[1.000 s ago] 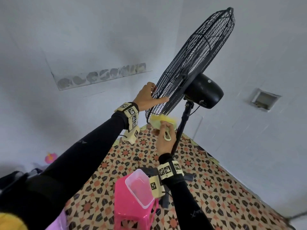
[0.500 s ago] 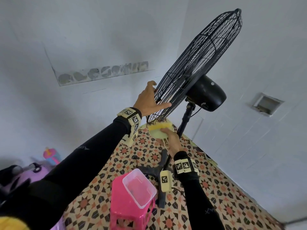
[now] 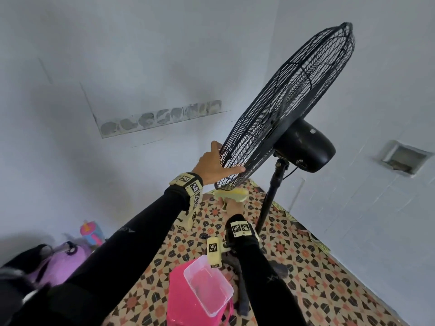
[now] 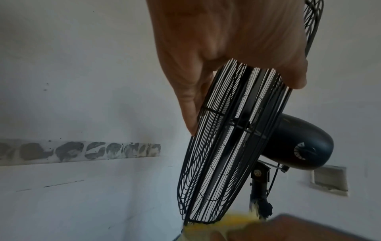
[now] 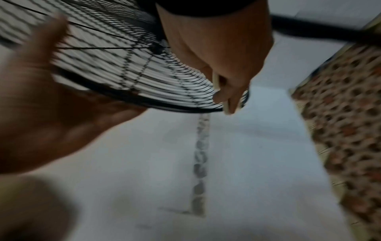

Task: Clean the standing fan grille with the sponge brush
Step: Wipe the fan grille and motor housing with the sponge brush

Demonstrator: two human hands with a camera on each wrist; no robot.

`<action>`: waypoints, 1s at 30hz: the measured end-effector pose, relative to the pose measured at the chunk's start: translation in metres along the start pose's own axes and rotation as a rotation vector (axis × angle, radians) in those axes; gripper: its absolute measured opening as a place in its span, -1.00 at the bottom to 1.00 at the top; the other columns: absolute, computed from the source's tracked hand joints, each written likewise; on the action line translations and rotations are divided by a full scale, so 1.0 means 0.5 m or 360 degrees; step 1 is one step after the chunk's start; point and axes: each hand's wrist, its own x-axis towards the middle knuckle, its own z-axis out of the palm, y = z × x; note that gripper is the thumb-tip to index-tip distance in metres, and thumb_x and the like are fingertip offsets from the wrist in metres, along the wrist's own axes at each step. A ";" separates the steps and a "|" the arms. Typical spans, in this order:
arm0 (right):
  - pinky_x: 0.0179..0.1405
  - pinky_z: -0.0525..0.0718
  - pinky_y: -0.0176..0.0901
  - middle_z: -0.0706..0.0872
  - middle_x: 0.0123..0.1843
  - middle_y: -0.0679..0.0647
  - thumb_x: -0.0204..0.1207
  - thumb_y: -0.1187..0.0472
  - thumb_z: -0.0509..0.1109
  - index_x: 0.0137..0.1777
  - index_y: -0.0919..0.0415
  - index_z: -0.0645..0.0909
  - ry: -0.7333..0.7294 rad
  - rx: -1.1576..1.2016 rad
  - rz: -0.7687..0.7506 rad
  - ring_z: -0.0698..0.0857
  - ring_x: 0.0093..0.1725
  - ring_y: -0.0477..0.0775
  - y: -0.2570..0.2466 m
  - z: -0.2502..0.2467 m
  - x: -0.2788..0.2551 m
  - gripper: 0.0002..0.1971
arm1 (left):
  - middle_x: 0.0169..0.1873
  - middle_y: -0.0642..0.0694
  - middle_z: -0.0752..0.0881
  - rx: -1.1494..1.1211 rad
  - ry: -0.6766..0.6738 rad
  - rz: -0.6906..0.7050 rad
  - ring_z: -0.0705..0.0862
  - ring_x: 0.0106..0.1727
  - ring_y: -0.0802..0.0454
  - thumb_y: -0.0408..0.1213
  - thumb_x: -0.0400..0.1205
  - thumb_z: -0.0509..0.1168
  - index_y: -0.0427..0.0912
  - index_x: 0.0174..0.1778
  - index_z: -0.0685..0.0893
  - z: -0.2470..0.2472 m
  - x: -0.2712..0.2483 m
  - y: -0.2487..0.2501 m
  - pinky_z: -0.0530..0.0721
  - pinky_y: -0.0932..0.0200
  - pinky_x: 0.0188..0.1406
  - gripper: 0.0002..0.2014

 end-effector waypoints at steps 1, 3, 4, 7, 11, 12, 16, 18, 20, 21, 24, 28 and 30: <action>-0.56 0.62 -0.21 0.75 0.05 0.34 0.56 0.62 0.24 0.32 0.37 0.54 -0.0064 0.0099 -0.0037 0.73 -0.28 0.17 -0.002 0.012 -0.024 -0.63 | 0.19 -0.05 0.75 0.0013 0.0006 -0.0004 0.78 0.05 -0.01 0.57 0.25 0.51 -0.01 0.44 0.24 -0.005 0.003 0.000 0.77 -0.07 0.13 0.07; -0.43 0.71 -0.12 0.71 0.20 0.38 0.49 0.62 0.30 0.46 0.22 0.46 -0.0205 0.0249 -0.0059 0.77 -0.17 0.24 0.001 0.003 -0.069 -0.44 | 0.13 -0.04 0.76 -0.0009 -0.0022 -0.0034 0.77 0.03 0.00 0.48 0.26 0.59 -0.05 0.40 0.27 -0.020 0.015 0.001 0.76 -0.05 0.06 0.03; -0.35 0.74 -0.08 0.69 0.24 0.40 0.48 0.59 0.32 0.45 0.22 0.45 -0.0218 0.0283 -0.0049 0.78 -0.13 0.26 0.000 -0.011 -0.087 -0.44 | 0.06 -0.02 0.76 -0.0015 -0.0061 -0.0041 0.76 -0.01 0.02 0.43 0.26 0.63 -0.06 0.37 0.29 -0.029 0.021 0.004 0.74 -0.01 -0.02 -0.01; -0.28 0.72 -0.07 0.73 0.25 0.39 0.47 0.48 0.34 0.36 0.25 0.49 -0.0108 0.0202 -0.0006 0.80 -0.13 0.19 -0.007 -0.053 -0.100 -0.56 | -0.10 -0.04 0.72 0.0070 -0.0171 -0.0041 0.70 -0.17 0.04 0.40 0.24 0.65 -0.07 0.29 0.31 -0.044 0.031 0.014 0.67 0.04 -0.21 -0.04; -0.13 0.76 -0.08 0.70 0.24 0.39 0.55 0.62 0.21 0.42 0.43 0.44 -0.0036 0.0177 0.0001 0.79 0.03 0.21 -0.028 -0.016 -0.091 -0.57 | 0.01 -0.06 0.74 0.0129 -0.0141 -0.0059 0.73 -0.06 -0.02 0.61 0.06 0.57 -0.02 0.25 0.31 -0.037 0.030 0.009 0.76 -0.09 -0.08 0.08; -0.06 0.76 -0.06 0.70 0.24 0.37 0.55 0.63 0.21 0.41 0.44 0.45 -0.0071 0.0145 -0.0022 0.78 0.08 0.21 -0.032 -0.001 -0.091 -0.58 | 0.03 -0.06 0.74 0.0134 -0.0130 -0.0062 0.73 -0.04 -0.03 0.64 0.04 0.55 -0.01 0.25 0.31 -0.037 0.029 0.007 0.76 -0.12 -0.05 0.10; -0.11 0.79 -0.12 0.76 0.22 0.31 0.57 0.55 0.31 0.37 0.37 0.54 -0.0251 0.0157 -0.0157 0.83 0.01 0.15 -0.067 0.005 -0.147 -0.63 | 0.09 -0.06 0.72 0.0121 -0.0125 -0.0085 0.72 0.04 -0.05 0.63 0.05 0.56 -0.01 0.28 0.29 -0.047 0.038 0.004 0.76 -0.18 0.07 0.11; -0.29 0.76 -0.15 0.83 0.04 0.21 0.56 0.50 0.36 0.30 0.34 0.58 -0.0256 0.0146 -0.0180 0.82 -0.16 0.07 -0.082 -0.025 -0.165 -0.68 | 0.09 -0.07 0.73 0.0126 -0.0130 -0.0084 0.72 0.02 -0.06 0.64 0.03 0.55 -0.01 0.28 0.29 -0.048 0.044 0.005 0.75 -0.16 0.03 0.12; -0.49 0.66 -0.17 0.86 -0.17 0.11 0.56 0.44 0.37 0.24 0.33 0.57 -0.0261 0.0041 -0.0165 0.80 -0.28 0.01 -0.089 -0.050 -0.167 -0.74 | 0.07 -0.08 0.73 0.0122 -0.0117 -0.0070 0.71 -0.02 -0.05 0.63 0.04 0.56 -0.01 0.27 0.29 -0.045 0.045 0.005 0.69 -0.06 -0.11 0.11; -0.52 0.67 -0.19 0.87 -0.19 0.12 0.58 0.43 0.36 0.23 0.34 0.56 -0.0274 0.0011 -0.0136 0.81 -0.28 0.00 -0.091 -0.054 -0.170 -0.77 | 0.04 -0.08 0.72 0.0113 -0.0109 -0.0057 0.70 -0.05 -0.03 0.60 0.07 0.58 -0.01 0.26 0.30 -0.043 0.042 0.006 0.62 0.01 -0.19 0.08; -0.43 0.77 -0.21 0.83 0.12 0.21 0.66 0.45 0.32 0.32 0.43 0.54 -0.0160 -0.0022 0.0032 0.84 -0.18 0.03 -0.076 -0.036 -0.130 -0.75 | -0.06 -0.04 0.72 0.0101 -0.0085 -0.0041 0.70 -0.13 0.02 0.50 0.16 0.63 -0.03 0.26 0.33 -0.036 0.033 0.003 0.53 0.09 -0.31 0.00; -0.64 0.72 -0.15 0.87 0.03 0.24 0.71 0.39 0.25 0.40 0.44 0.59 -0.0061 -0.0098 0.0157 0.89 -0.03 0.13 -0.073 -0.003 -0.100 -0.69 | -0.03 -0.04 0.76 0.0078 -0.0065 -0.0031 0.75 -0.12 0.00 0.53 0.13 0.62 -0.02 0.27 0.34 -0.037 0.029 0.002 0.64 0.07 -0.27 0.02; -0.44 0.70 -0.34 0.81 0.21 0.24 0.71 0.41 0.25 0.46 0.52 0.54 -0.0117 -0.0189 0.0073 0.85 -0.14 -0.19 -0.081 -0.008 -0.125 -0.65 | -0.02 -0.05 0.77 0.0085 -0.0081 -0.0043 0.76 -0.11 -0.02 0.54 0.13 0.61 -0.03 0.28 0.33 -0.042 0.034 0.005 0.68 0.04 -0.23 0.03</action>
